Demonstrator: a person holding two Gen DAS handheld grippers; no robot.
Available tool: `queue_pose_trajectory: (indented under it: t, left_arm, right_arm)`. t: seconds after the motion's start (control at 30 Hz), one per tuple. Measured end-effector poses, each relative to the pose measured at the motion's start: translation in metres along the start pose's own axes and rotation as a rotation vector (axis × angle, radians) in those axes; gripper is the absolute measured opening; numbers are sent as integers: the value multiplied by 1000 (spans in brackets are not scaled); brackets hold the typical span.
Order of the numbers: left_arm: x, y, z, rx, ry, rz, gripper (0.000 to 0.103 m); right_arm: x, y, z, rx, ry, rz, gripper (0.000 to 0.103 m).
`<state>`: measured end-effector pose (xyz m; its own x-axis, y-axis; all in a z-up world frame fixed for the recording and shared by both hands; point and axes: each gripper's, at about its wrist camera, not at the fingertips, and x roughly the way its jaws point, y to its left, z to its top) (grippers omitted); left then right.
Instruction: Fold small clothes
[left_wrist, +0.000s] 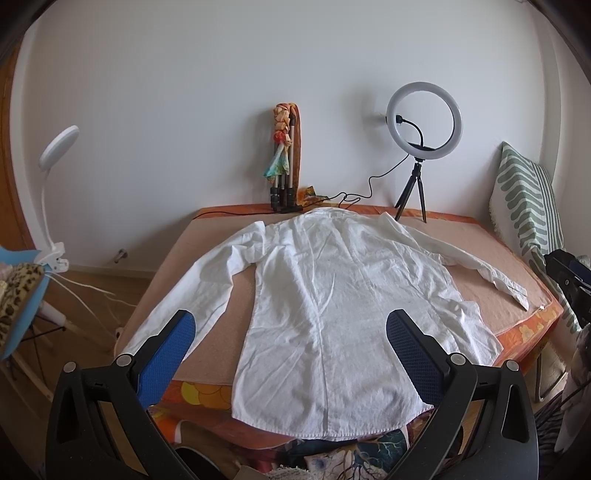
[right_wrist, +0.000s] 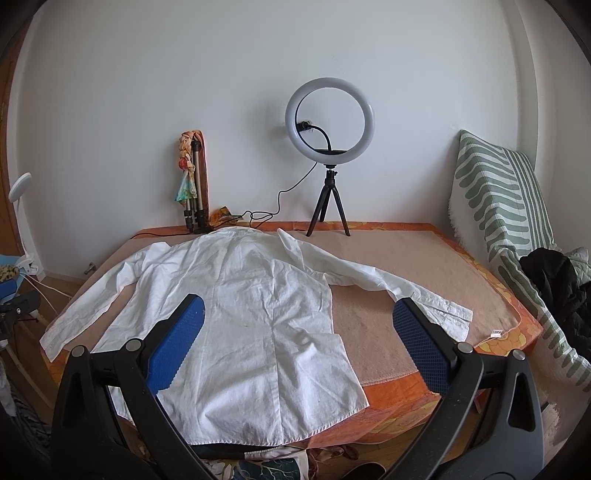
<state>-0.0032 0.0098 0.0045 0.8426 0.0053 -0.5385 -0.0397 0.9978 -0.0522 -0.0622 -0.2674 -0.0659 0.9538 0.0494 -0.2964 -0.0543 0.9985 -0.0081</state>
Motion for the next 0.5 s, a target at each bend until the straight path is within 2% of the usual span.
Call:
queue_pose_trajectory:
  t: [0.5]
  left_arm:
    - [8,11,-2,-6,6,20,103]
  right_arm:
    - [4,8,8,-17,-4,0,103]
